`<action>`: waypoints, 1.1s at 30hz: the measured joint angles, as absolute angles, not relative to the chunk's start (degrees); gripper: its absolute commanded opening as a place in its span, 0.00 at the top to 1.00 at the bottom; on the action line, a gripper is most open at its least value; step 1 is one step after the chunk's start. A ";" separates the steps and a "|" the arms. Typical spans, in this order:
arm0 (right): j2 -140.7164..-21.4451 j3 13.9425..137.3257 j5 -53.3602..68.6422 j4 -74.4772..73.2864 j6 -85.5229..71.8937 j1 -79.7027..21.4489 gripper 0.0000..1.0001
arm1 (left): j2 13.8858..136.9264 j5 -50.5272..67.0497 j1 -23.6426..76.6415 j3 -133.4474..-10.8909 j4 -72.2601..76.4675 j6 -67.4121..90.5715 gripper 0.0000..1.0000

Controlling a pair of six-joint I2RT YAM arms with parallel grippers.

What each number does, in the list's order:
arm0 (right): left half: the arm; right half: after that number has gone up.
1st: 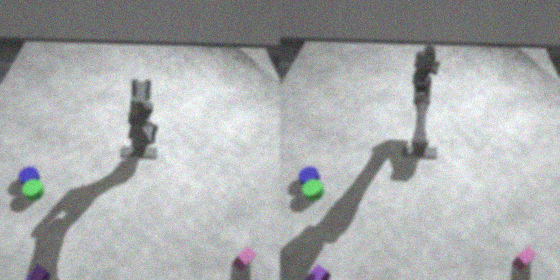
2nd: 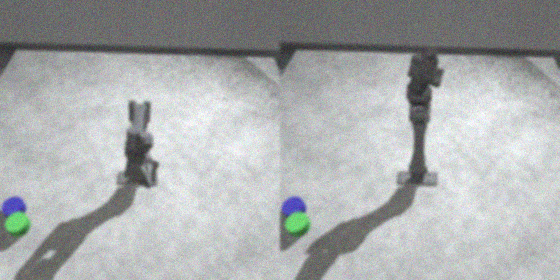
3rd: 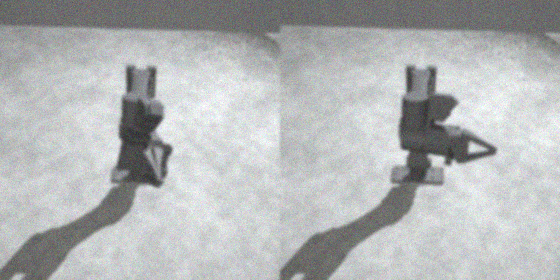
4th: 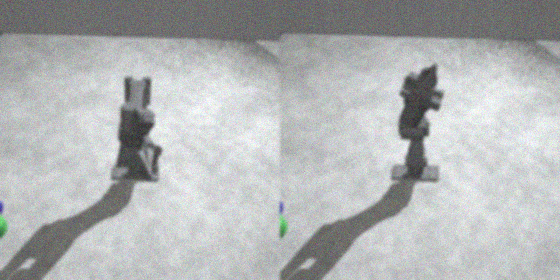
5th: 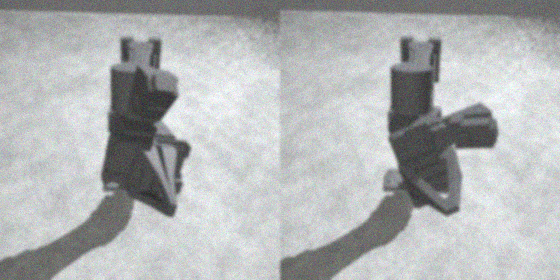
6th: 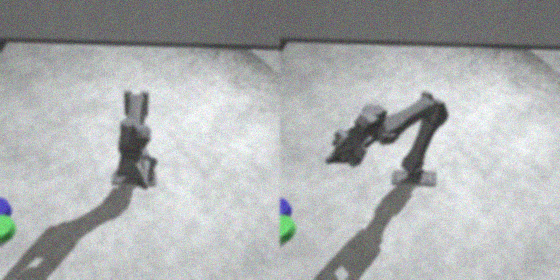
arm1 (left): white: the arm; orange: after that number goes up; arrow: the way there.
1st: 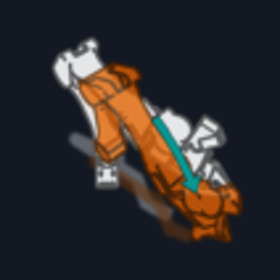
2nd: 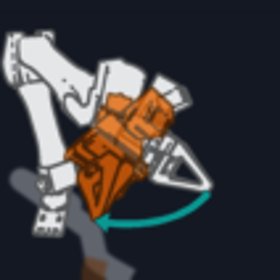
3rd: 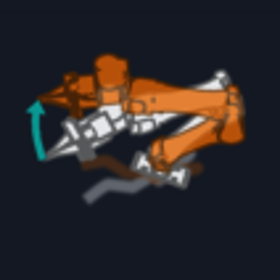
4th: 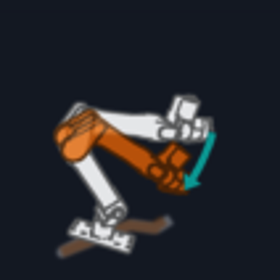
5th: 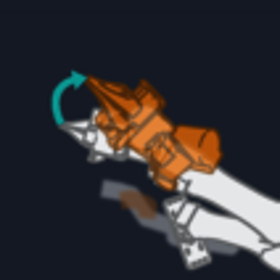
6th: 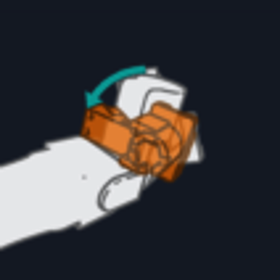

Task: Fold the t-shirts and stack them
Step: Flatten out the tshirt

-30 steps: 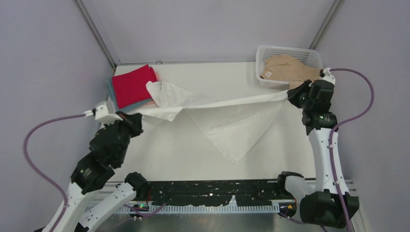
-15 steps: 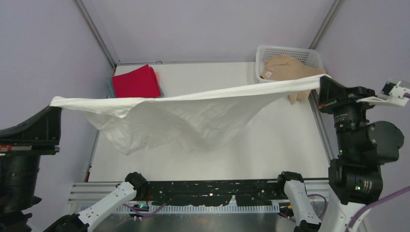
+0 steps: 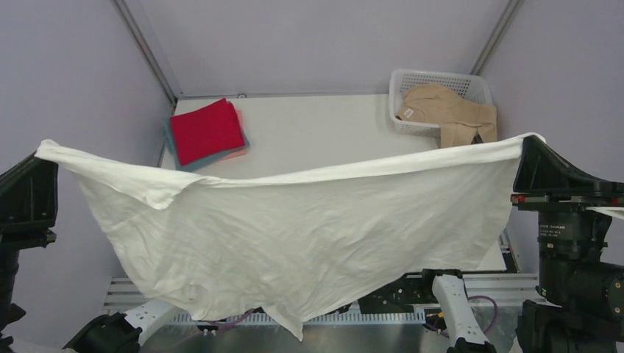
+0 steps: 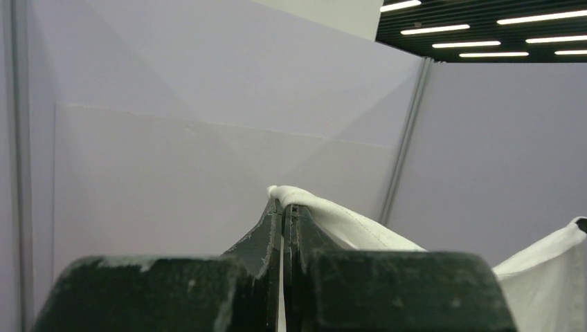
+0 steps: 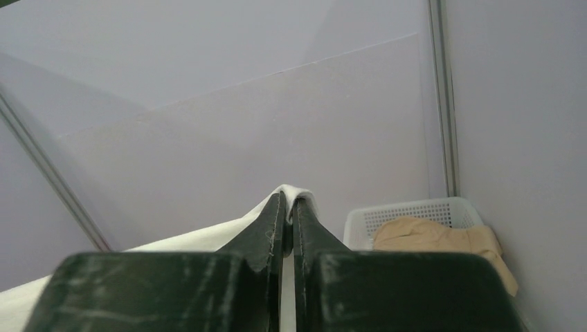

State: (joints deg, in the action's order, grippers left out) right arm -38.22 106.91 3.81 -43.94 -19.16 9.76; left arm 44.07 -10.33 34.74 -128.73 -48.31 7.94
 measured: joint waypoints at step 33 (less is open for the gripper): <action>-88.92 54.28 7.73 -8.21 -29.67 9.87 0.91 | 106.85 -24.53 14.24 -90.56 -19.55 17.63 1.00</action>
State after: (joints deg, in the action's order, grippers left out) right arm -88.92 54.28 7.73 -8.21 -29.67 9.87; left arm 106.85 -24.53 14.24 -90.56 -19.55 17.63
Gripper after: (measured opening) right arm 0.093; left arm 0.010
